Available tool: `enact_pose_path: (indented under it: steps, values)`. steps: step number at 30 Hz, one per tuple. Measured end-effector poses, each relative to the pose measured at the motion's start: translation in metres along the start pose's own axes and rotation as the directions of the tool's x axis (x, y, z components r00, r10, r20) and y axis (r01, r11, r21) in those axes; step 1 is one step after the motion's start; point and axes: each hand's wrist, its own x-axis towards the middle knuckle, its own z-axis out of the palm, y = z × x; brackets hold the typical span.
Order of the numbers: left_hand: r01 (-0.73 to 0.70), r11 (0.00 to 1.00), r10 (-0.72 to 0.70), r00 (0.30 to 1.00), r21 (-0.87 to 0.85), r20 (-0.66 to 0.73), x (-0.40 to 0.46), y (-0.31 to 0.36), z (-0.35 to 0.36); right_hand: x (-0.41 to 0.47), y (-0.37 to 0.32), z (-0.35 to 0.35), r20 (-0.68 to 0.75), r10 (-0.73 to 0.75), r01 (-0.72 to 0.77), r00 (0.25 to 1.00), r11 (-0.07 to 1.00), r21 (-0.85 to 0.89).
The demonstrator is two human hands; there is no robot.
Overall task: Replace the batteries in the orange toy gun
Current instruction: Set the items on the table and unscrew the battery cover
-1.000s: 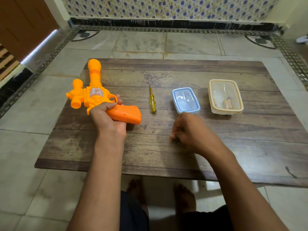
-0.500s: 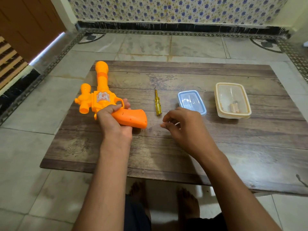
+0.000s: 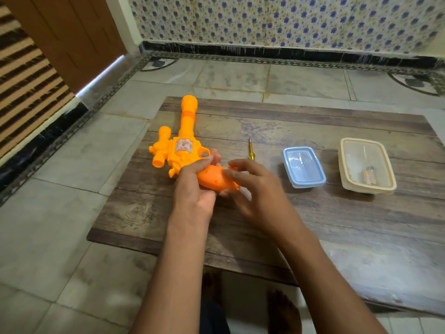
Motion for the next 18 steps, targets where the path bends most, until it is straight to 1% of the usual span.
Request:
enact_pose_path:
  steps: [3,8,11,16,18]
  values:
    - [0.046,0.999,-0.046,0.999,-0.025,0.019,0.002,0.002,-0.003,-0.001,0.003,0.006,-0.004,-0.082,0.08,0.997,0.984,-0.157]
    - [0.058,0.998,-0.059,0.997,0.024,0.05,0.001,0.005,-0.007,-0.001,-0.002,0.011,-0.035,-0.154,0.131,0.987,0.921,-0.368]
    - [0.052,0.998,-0.054,0.996,0.041,0.07,0.001,0.007,-0.009,0.0,-0.006,0.011,-0.071,-0.17,0.13,0.983,0.914,-0.384]
    - [0.063,0.996,-0.068,0.995,0.063,0.079,0.005,0.007,-0.012,0.0,-0.005,0.015,-0.11,-0.112,0.071,0.988,0.943,-0.326]
    - [0.068,0.996,-0.073,0.994,0.065,0.085,0.006,0.006,-0.012,0.001,-0.005,0.015,-0.123,-0.126,0.079,0.984,0.94,-0.333]
